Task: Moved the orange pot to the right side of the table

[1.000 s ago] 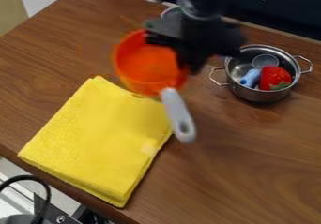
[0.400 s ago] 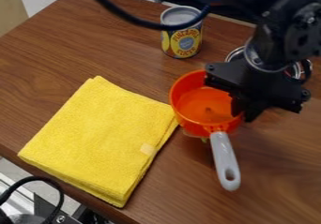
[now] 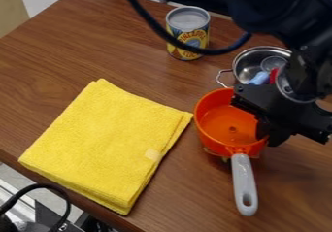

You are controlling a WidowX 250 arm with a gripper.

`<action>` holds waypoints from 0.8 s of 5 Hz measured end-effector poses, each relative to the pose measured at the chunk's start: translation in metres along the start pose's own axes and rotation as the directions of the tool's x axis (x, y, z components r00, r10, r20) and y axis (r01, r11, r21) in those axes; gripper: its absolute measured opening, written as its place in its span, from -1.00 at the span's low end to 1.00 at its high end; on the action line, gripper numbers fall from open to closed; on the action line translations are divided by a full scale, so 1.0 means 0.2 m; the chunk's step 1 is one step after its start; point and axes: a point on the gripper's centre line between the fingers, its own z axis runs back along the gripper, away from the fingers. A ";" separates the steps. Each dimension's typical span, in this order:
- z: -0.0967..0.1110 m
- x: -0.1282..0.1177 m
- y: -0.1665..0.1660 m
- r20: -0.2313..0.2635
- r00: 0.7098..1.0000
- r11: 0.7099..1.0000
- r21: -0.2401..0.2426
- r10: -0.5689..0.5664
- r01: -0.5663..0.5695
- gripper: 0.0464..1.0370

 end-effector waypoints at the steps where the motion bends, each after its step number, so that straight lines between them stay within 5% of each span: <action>1: 0.00 0.00 -0.02 0.013 1.000 1.000 -0.014 -0.001 0.001 -0.93; 2: -0.01 0.00 0.01 -0.009 1.000 1.000 -0.010 0.023 -0.023 -0.63; 4: 0.16 0.10 0.12 -0.088 0.993 0.987 -0.135 0.079 -0.090 0.42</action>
